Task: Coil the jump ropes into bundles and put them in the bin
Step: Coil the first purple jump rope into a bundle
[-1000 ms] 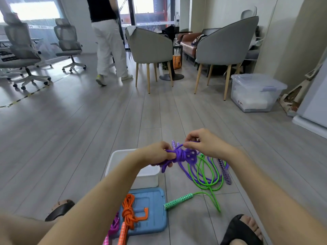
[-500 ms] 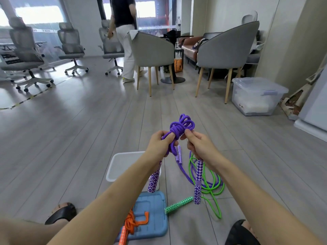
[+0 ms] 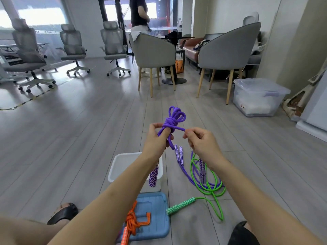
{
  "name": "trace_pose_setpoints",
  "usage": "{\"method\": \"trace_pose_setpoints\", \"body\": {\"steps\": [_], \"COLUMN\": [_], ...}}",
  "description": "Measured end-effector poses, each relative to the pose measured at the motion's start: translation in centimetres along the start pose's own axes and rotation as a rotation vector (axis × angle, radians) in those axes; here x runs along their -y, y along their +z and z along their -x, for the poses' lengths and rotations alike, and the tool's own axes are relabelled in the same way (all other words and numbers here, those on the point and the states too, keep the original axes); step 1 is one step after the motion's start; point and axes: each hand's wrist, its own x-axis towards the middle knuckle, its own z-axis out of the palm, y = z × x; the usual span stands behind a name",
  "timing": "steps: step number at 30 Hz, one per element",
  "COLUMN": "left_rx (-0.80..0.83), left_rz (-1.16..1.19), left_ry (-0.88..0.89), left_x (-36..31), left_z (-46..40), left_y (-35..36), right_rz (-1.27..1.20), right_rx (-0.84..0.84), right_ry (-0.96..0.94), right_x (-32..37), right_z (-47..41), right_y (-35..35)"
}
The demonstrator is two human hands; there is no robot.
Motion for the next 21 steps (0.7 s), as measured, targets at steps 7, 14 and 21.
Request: {"method": "trace_pose_setpoints", "body": {"steps": [7, 14, 21], "left_rx": [0.074, 0.235, 0.213], "left_rz": [0.175, 0.207, 0.221], "left_ry": [-0.104, -0.101, -0.175], "left_x": [0.4, 0.2, 0.8], "left_z": [0.1, 0.8, 0.4], "left_y": [0.5, 1.2, 1.3], "right_rz": [0.005, -0.090, -0.102], "right_rx": [-0.005, 0.049, 0.096], "right_ry": [0.009, -0.040, 0.098], "right_x": [0.1, 1.0, 0.7], "right_z": [-0.5, -0.1, -0.3], "right_y": [-0.3, -1.2, -1.7]}}
